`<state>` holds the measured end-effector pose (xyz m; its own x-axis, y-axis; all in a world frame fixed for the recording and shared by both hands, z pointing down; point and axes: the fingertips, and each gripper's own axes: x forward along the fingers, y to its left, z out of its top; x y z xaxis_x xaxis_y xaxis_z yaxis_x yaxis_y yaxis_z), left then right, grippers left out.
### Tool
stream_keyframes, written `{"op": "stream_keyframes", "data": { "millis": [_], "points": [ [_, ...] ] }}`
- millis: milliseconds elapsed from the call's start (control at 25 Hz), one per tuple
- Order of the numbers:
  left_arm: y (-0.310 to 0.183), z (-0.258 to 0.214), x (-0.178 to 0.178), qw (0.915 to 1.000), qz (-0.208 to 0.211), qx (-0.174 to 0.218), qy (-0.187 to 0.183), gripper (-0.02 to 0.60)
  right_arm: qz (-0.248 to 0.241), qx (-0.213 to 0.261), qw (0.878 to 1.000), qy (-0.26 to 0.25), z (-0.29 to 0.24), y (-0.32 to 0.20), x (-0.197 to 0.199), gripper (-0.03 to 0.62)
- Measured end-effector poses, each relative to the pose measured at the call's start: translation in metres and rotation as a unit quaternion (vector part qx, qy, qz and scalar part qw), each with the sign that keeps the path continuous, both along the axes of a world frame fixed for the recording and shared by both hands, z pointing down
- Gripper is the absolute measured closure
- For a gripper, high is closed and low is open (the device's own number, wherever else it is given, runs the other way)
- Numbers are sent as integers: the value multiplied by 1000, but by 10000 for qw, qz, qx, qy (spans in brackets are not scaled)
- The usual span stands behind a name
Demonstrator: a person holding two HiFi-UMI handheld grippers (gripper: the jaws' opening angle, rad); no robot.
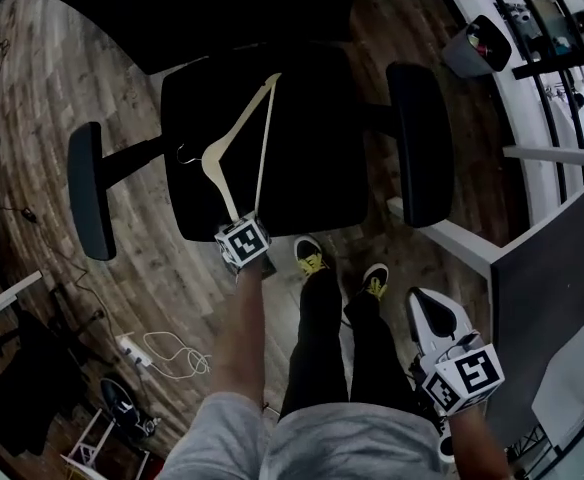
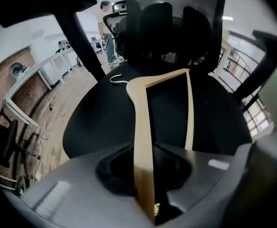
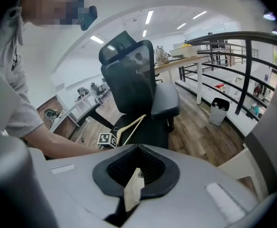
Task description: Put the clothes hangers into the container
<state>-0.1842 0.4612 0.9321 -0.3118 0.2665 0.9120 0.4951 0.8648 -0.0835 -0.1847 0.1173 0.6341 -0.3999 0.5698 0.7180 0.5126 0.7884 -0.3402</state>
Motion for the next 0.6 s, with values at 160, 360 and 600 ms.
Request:
{"op": "stream_keyframes", "data": {
  "millis": [160,360,600],
  "points": [
    [12,-56,16,9967,-51,233,-770,508,-23,-68,10000,-38,-10,-5,10,595],
    [20,-138,27,9878,34,288,-1533,509,-116,-161,9990,-400,-44,5,15,595],
    [4,-249,21,9721,337,161,-2315,511,149,-460,9950,-876,-92,-22,7,595]
  ]
}}
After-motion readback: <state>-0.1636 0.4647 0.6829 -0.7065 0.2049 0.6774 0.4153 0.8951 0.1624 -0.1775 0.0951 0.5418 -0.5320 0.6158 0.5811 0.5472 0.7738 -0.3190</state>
